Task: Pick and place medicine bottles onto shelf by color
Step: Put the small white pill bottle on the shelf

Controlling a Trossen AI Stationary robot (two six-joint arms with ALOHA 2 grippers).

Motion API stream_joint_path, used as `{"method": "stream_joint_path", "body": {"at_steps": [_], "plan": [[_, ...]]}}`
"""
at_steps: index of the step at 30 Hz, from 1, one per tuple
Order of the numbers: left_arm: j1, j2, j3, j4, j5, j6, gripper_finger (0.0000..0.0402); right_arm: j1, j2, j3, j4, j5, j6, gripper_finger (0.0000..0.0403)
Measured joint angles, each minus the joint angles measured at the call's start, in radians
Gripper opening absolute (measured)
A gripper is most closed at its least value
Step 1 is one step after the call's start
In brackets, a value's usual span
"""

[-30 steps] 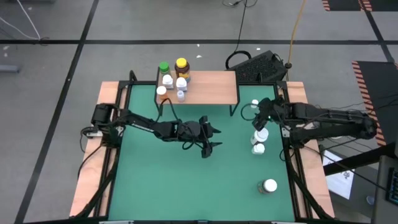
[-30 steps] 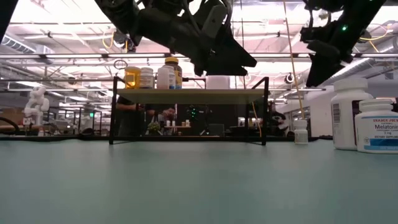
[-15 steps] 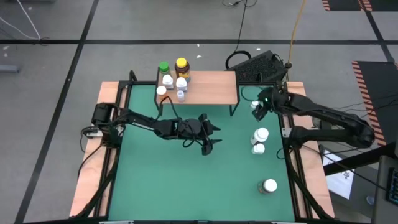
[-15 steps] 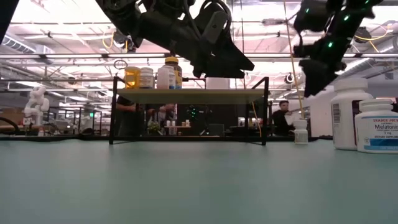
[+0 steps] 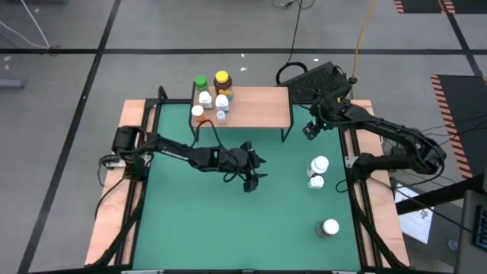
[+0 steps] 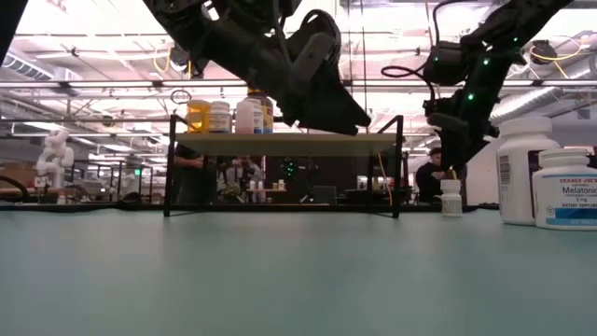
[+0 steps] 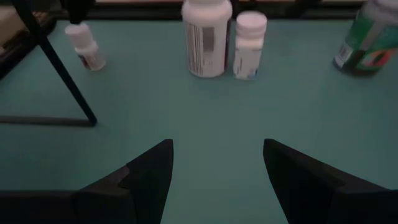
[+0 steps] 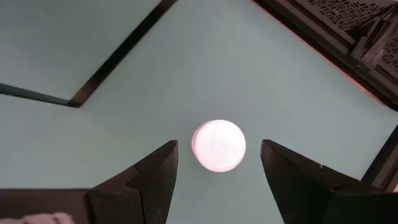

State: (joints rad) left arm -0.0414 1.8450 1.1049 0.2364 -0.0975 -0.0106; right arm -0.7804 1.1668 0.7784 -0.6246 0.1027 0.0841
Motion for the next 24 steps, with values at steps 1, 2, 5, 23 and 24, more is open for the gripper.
{"method": "stream_joint_path", "body": {"at_steps": [1, 2, 5, 23, 24], "plan": [[0.000, 0.000, 0.000, -0.009, 0.000, 0.000, 0.0253, -0.002, 0.005, 0.000, 0.001, 0.002, -0.002, 0.0226], [0.000, 0.000, 0.000, -0.014, 0.000, -0.001, 0.0253, -0.004, 0.011, 0.000, 0.000, 0.004, -0.006, 0.0226], [0.000, 0.000, 0.000, -0.021, 0.000, -0.018, 0.0253, -0.007, 0.028, 0.000, 0.000, 0.005, -0.018, 0.0226], [0.000, 0.000, 0.000, 0.001, 0.000, -0.041, 0.0253, -0.006, 0.071, -0.001, 0.042, 0.030, -0.015, 0.0226], [0.000, 0.000, 0.000, 0.001, 0.000, -0.041, 0.0253, -0.006, 0.071, -0.006, 0.047, 0.029, -0.015, 0.0226]]}}
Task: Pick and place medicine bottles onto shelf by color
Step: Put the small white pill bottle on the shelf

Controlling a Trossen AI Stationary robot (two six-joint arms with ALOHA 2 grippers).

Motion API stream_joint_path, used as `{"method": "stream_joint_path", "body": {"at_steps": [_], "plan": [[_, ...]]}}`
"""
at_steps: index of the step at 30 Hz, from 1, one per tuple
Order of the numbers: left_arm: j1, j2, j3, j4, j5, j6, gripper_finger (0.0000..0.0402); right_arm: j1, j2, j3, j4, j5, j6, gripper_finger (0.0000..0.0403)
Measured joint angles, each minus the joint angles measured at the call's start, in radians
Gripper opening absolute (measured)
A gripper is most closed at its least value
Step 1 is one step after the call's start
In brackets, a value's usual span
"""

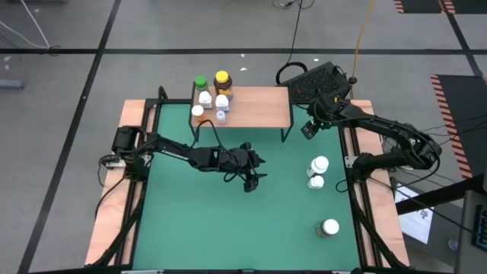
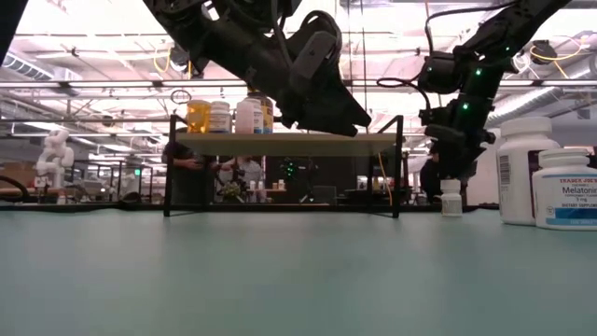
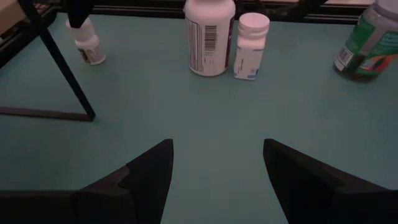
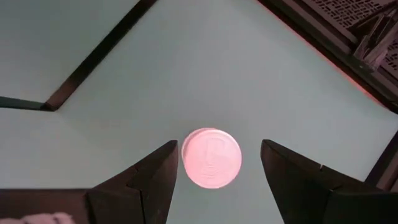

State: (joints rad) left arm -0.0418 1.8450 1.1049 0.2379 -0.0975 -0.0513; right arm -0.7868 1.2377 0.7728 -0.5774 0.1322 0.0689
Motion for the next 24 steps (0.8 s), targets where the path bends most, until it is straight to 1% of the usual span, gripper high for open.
{"method": "stream_joint_path", "body": {"at_steps": [7, 14, 17, 22, 24], "plan": [[0.000, 0.000, 0.000, 0.003, 0.000, 0.000, 0.0253, -0.024, 0.000, -0.067, 0.069, -0.002, -0.005, 0.0226], [0.001, 0.000, 0.000, 0.028, 0.000, 0.009, 0.0253, -0.038, 0.000, -0.078, 0.112, -0.005, -0.014, 0.0223], [0.001, 0.000, 0.000, 0.029, 0.000, 0.017, 0.0253, -0.038, 0.000, -0.078, 0.109, -0.006, -0.021, 0.0206], [0.001, 0.000, 0.000, 0.029, -0.001, 0.020, 0.0253, -0.038, 0.000, -0.078, 0.106, -0.056, -0.029, 0.0164], [0.001, 0.000, 0.000, 0.028, -0.001, 0.020, 0.0253, -0.038, 0.000, -0.078, 0.106, -0.057, -0.029, 0.0149]]}}
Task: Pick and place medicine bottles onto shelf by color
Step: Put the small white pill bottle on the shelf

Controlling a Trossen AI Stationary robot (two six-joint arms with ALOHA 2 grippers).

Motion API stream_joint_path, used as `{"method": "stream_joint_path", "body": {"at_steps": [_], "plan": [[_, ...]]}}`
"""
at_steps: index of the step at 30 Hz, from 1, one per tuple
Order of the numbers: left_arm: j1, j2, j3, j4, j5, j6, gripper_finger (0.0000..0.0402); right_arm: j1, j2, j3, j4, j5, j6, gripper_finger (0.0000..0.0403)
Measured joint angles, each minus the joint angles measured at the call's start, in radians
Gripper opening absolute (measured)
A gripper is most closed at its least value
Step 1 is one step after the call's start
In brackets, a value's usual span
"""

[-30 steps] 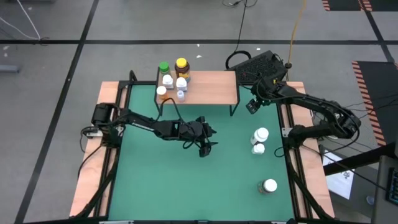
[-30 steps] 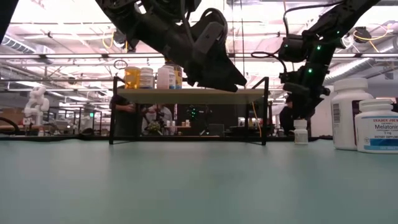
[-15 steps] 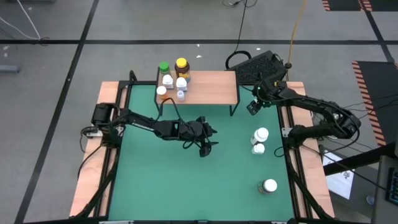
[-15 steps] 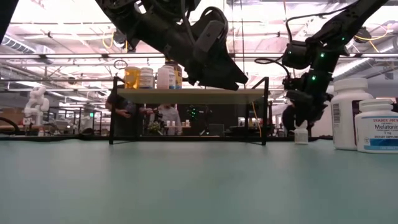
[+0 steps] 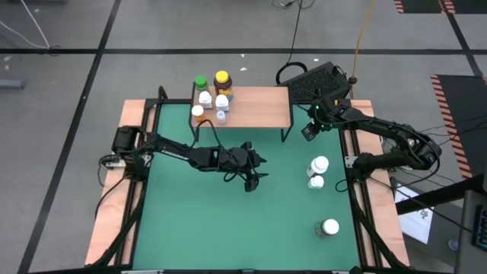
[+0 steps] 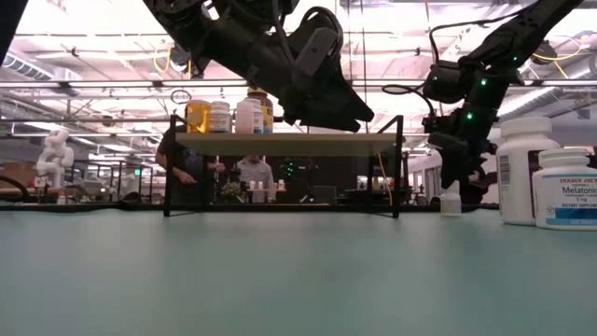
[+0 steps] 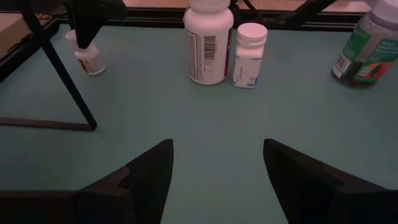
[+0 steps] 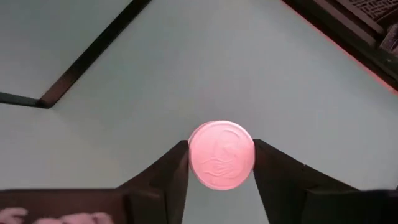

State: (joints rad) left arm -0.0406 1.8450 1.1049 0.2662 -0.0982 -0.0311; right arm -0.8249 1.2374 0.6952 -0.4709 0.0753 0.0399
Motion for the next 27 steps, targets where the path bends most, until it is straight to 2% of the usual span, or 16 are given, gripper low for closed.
{"method": "stream_joint_path", "body": {"at_steps": [4, 10, 14, 17, 22, 24, 27], "plan": [[0.000, 0.000, 0.000, 0.000, 0.000, 0.000, 0.0253, 0.000, -0.007, 0.000, -0.012, 0.000, -0.013, 0.0141], [0.001, 0.000, 0.000, -0.001, 0.000, 0.011, 0.0253, 0.031, -0.090, 0.000, -0.083, -0.010, -0.077, 0.0154], [0.001, 0.000, 0.000, 0.000, 0.000, 0.024, 0.0253, 0.077, -0.197, 0.011, -0.150, -0.110, -0.112, 0.0145], [0.001, 0.000, 0.000, 0.000, 0.000, 0.027, 0.0253, 0.127, -0.273, 0.045, -0.233, -0.156, -0.114, 0.0144], [0.001, 0.000, 0.000, 0.034, 0.000, 0.033, 0.0253, 0.248, -0.363, 0.116, -0.375, -0.161, -0.129, 0.0148], [0.001, 0.000, 0.000, 0.045, 0.011, 0.043, 0.0253, 0.306, -0.383, 0.143, -0.412, -0.210, -0.137, 0.0147], [0.001, 0.000, 0.000, 0.084, 0.056, 0.052, 0.0253, 0.410, -0.396, 0.163, -0.366, -0.348, -0.135, 0.0147]]}}
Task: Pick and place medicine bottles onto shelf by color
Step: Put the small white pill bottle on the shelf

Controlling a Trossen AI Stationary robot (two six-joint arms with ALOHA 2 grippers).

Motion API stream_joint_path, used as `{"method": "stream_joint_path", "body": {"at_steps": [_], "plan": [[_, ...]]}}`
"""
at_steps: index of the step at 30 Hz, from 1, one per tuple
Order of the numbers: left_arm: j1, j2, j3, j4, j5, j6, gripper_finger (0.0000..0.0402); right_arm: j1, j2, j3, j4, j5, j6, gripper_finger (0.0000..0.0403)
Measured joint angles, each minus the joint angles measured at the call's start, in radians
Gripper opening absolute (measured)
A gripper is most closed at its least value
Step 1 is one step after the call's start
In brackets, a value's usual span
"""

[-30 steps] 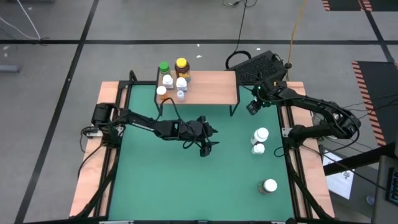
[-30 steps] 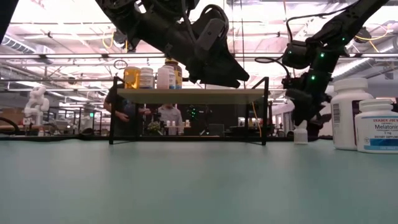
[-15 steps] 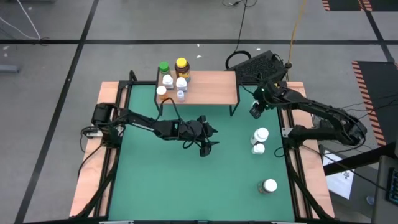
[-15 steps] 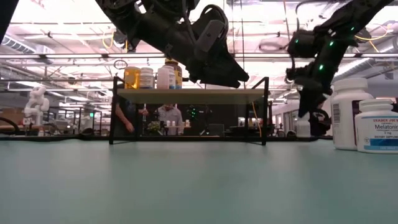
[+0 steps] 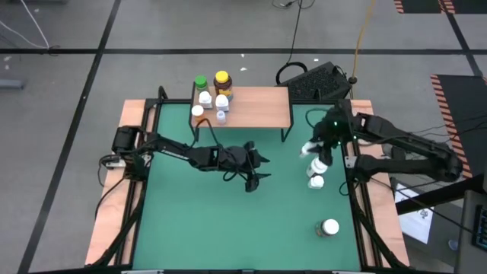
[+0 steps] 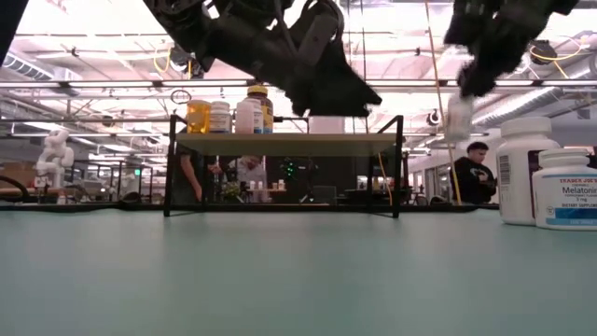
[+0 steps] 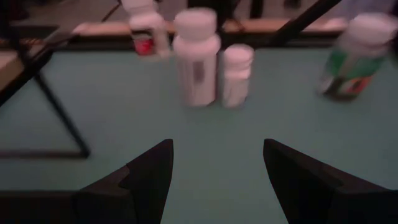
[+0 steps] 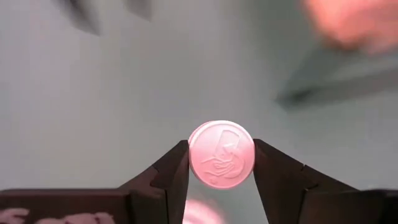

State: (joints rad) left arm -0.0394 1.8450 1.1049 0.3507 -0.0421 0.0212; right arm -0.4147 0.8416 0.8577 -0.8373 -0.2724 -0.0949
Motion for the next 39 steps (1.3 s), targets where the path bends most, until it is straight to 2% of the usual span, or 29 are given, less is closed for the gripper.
{"method": "stream_joint_path", "body": {"at_steps": [2, 5, 9, 13, 19, 26, 29, 33, 39], "plan": [[0.007, 0.000, 0.000, 0.047, 0.076, 0.003, 0.0253, 0.084, 0.007, 0.000, 0.077, -0.060, 0.003, 0.0147], [0.011, 0.000, 0.000, 0.098, 0.184, -0.006, 0.0253, 0.224, 0.053, 0.000, 0.175, -0.071, -0.024, 0.0147], [0.013, 0.000, 0.000, 0.088, 0.223, -0.030, 0.0253, 0.384, 0.136, 0.000, 0.314, -0.075, -0.058, 0.0147], [0.013, 0.000, 0.000, 0.088, 0.237, -0.074, 0.0253, 0.477, 0.206, 0.000, 0.454, -0.074, -0.085, 0.0149], [0.019, 0.000, 0.000, 0.104, 0.453, -0.137, 0.0264, 0.509, 0.264, 0.011, 0.535, -0.069, -0.139, 0.0149], [0.006, 0.000, 0.000, 0.122, 0.468, -0.124, 0.0324, 0.509, 0.334, 0.060, 0.584, -0.067, -0.230, 0.0149], [0.005, 0.000, 0.000, 0.124, 0.469, -0.091, 0.0335, 0.509, 0.355, 0.076, 0.588, -0.065, -0.280, 0.0149], [0.005, 0.000, 0.000, 0.123, 0.488, -0.082, 0.0311, 0.509, 0.364, 0.077, 0.612, -0.065, -0.308, 0.0149], [0.003, 0.000, 0.000, 0.134, 0.492, -0.087, 0.0233, 0.509, 0.363, 0.077, 0.647, -0.065, -0.340, 0.0149]]}}
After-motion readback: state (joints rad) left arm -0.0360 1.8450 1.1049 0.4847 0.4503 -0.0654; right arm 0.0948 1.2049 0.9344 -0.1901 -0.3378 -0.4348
